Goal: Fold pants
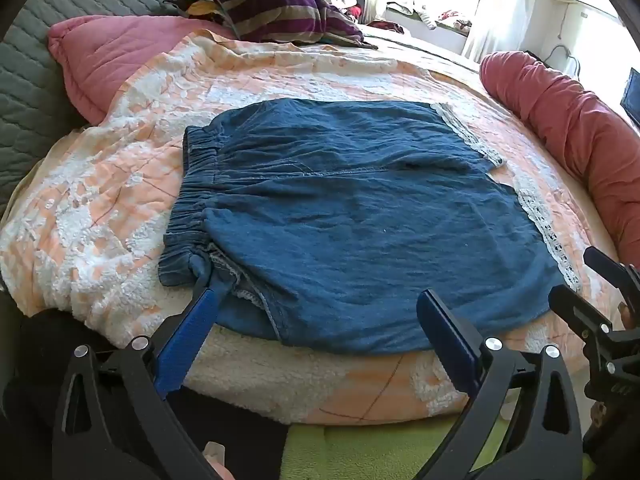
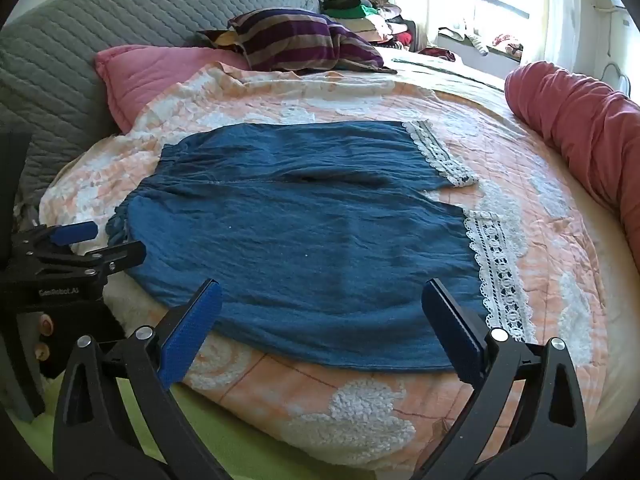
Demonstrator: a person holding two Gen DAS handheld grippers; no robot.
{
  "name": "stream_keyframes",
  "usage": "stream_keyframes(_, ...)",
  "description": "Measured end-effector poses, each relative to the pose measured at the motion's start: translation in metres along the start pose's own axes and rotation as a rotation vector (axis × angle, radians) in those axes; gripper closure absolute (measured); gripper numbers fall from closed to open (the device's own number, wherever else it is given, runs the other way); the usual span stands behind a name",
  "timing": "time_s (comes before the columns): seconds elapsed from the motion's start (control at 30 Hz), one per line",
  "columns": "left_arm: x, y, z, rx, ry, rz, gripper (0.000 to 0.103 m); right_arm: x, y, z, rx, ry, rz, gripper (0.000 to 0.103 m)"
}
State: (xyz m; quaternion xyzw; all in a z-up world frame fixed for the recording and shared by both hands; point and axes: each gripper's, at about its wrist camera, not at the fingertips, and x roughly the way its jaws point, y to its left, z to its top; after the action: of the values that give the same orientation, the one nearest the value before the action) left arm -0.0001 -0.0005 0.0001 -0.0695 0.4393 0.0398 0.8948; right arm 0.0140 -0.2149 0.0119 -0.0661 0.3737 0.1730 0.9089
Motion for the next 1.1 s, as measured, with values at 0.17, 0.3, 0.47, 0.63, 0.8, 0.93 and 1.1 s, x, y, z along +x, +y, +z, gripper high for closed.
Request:
stream_keyframes(0.17,0.0015,-0.0004,-0.0005,-0.001,0.008,-0.002,0.004,0.0021,0.0002,0.0005,0.002,0.014,0.002,0.009)
stream_keyframes(0.3,-0.0016,0.0014,0.0001,-0.005,0.003,-0.002,0.004,0.0049,0.002,-0.0012,0.003,0.008,0.006,0.009)
stream_keyframes(0.47,-0.0038,-0.0003,-0.0001,-0.002,-0.003,0.0,0.004,0.0025,0.0011,-0.0018,0.005,0.004,0.009,0.009)
stream_keyframes(0.63,-0.0044,-0.0008,-0.0002,-0.003,-0.004,0.0,0.004,0.0026,0.0025,-0.0027,0.005,0.004,0.007,0.009)
stream_keyframes(0.8,-0.0039,-0.0019,-0.0012,-0.002,-0.004,0.005,0.004,0.0017,0.0015,-0.0032,0.002,0.003,0.011,0.009)
stream_keyframes(0.93,-0.0041,-0.0018,-0.0014,-0.001,-0.005,0.003,0.004,0.0018,0.0016,-0.0034,0.003,0.002,0.01,0.009)
stream_keyframes(1.1,-0.0042,-0.0013,-0.0013,-0.001,-0.005,0.003,0.004,0.0017,0.003,-0.004,0.003,0.003,0.011,0.009)
